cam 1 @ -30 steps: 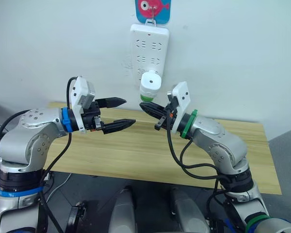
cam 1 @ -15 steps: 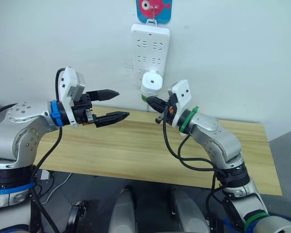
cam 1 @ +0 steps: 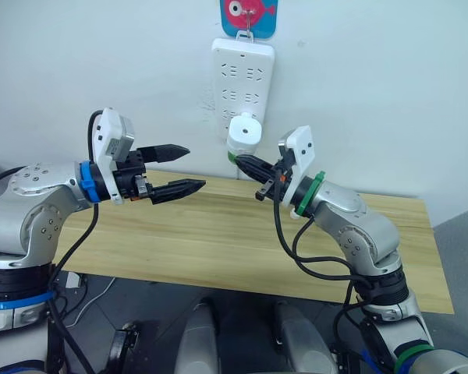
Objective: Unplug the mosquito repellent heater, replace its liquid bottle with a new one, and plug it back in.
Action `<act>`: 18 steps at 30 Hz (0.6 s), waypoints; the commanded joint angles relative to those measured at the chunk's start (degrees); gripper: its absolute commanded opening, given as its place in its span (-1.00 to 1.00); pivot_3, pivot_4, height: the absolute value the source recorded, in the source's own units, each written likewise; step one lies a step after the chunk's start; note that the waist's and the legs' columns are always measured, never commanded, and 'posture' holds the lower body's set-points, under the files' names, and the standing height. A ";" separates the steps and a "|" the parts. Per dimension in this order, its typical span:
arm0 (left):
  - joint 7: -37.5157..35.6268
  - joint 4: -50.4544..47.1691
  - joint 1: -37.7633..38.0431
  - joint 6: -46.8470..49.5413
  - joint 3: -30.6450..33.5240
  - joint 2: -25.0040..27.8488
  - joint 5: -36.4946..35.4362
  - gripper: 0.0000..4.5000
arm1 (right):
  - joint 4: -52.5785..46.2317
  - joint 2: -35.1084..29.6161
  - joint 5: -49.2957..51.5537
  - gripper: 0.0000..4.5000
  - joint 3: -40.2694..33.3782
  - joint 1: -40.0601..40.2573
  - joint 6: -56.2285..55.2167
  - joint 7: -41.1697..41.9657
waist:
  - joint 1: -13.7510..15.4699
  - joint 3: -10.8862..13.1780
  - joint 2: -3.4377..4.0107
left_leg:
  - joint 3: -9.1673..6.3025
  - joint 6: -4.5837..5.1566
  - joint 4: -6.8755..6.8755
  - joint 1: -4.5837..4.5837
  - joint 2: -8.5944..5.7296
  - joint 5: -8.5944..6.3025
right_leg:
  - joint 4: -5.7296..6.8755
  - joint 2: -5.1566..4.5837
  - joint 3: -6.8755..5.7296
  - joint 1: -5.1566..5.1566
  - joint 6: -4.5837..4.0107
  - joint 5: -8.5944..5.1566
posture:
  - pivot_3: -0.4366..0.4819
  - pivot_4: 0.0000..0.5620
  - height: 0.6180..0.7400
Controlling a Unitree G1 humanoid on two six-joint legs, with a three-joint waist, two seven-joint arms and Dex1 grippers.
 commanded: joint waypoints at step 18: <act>0.03 -0.43 -0.66 -2.23 0.38 0.81 -0.26 1.00 | 0.28 2.41 -5.63 -0.96 -0.31 -0.36 -3.73 -3.77 | 0.00 -0.01 -0.01 | -0.01 -0.08 0.01 0.00 0.00 0.05 | 0.05 0.00 -0.01 0.00 -0.03 0.02 | -0.03 -0.13 1.00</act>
